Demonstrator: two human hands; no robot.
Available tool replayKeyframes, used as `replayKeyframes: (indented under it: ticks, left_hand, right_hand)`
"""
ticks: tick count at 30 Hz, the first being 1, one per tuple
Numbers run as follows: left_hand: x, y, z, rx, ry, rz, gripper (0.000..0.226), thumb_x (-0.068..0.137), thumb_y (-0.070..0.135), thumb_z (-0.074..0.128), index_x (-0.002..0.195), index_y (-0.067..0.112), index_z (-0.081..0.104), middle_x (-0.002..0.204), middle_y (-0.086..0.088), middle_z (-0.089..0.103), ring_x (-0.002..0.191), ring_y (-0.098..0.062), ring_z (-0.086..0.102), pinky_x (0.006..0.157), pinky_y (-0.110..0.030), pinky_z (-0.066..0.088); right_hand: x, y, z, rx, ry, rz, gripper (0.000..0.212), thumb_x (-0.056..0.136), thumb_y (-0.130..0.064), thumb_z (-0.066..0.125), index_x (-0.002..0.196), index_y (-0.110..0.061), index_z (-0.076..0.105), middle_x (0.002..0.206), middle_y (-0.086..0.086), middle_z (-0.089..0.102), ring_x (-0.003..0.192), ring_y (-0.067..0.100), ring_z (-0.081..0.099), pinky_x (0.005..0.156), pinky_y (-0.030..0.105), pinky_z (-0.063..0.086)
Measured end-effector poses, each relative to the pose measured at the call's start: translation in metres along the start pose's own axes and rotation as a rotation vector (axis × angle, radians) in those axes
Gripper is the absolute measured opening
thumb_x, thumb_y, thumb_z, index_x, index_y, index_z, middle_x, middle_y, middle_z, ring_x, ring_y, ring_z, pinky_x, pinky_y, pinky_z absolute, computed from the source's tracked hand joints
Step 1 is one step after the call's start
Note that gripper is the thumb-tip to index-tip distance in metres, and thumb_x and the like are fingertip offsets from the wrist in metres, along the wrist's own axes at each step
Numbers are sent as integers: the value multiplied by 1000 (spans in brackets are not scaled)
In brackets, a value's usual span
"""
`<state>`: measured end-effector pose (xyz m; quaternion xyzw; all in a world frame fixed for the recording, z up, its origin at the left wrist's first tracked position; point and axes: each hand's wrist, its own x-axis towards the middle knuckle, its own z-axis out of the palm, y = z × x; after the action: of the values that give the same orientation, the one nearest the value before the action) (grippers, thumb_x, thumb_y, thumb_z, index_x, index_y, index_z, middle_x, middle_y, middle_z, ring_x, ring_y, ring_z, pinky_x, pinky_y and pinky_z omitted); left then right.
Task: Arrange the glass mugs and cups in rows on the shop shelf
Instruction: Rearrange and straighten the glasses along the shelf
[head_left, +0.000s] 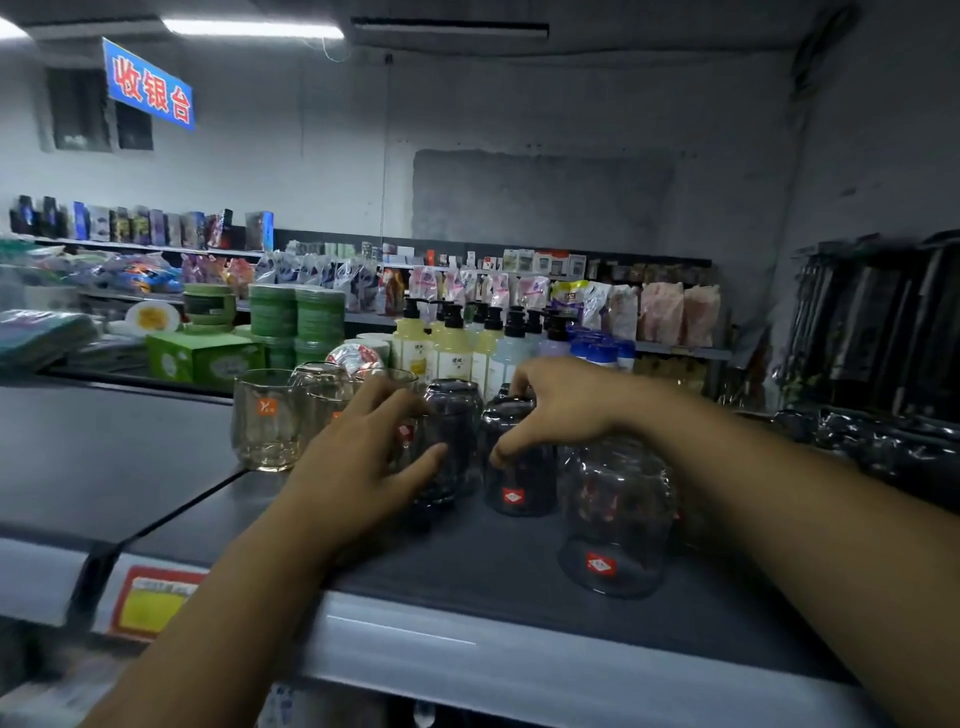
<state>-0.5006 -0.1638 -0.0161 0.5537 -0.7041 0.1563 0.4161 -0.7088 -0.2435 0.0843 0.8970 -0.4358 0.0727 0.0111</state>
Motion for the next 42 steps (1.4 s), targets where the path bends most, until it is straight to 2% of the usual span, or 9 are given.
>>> replayKeyframes:
  ticks: [8,12,17,20,22,25,28,32,42]
  left_hand:
    - [1,0,0,-11,-1,5,44,81,61,54,111,28,58,111,10,47,85,-12,57,74,-37,54]
    - [0,8,-3,27,-4,32,45,82,64,52,114,32,57,114,11,47,84,-13,60,72,-41,56]
    - [1,46,-13,4,76,93,38,87,57,54,115,32,58,120,10,47,87,-7,58,73,-35,56]
    - [-6,79,-2,-211,14,113,33,86,51,61,114,32,60,111,14,51,92,3,57,78,-11,45]
    - [-10,98,10,-346,-15,67,31,87,50,65,112,33,60,106,16,57,88,3,60,74,-8,45]
    - [-14,112,25,-472,-69,-44,39,82,51,71,116,35,59,104,17,66,86,-2,66,73,-18,53]
    - [-17,114,28,-551,-216,-130,49,75,56,72,117,38,55,99,18,68,84,-6,69,75,-24,57]
    - [-17,111,26,-607,-324,-166,55,75,34,84,121,37,54,101,16,68,84,-12,72,76,-31,61]
    - [-19,114,29,-539,-255,-124,64,65,51,84,121,40,57,102,9,68,82,-10,72,74,-35,62]
  right_hand:
    - [-3,0,1,-38,0,-7,76,67,-65,83,117,-12,63,113,5,67,99,21,63,91,42,56]
    - [-18,8,-2,116,59,-22,83,75,-63,77,137,-14,55,133,2,61,115,19,59,99,36,51]
    - [-76,31,8,321,405,-82,53,82,-54,75,127,-28,64,130,-10,61,115,7,57,99,30,47]
    - [-121,43,30,479,629,-117,26,84,-39,77,108,-29,71,109,-15,66,101,-2,61,91,19,47]
    - [-141,49,50,556,704,-100,21,85,-30,79,104,-30,71,104,-16,67,99,1,63,90,21,50]
    - [-153,55,73,661,695,-35,31,84,-26,80,110,-36,66,108,-15,65,101,5,64,89,29,55]
    - [-156,57,77,878,627,33,46,79,-42,81,120,-39,58,110,-13,64,93,7,68,84,35,60]
    - [-155,58,78,751,438,78,73,66,-66,79,128,-45,47,111,-21,60,87,-4,66,77,26,59]
    - [-158,57,77,720,436,107,62,80,-45,82,129,-43,45,90,-15,65,77,-7,65,63,16,51]
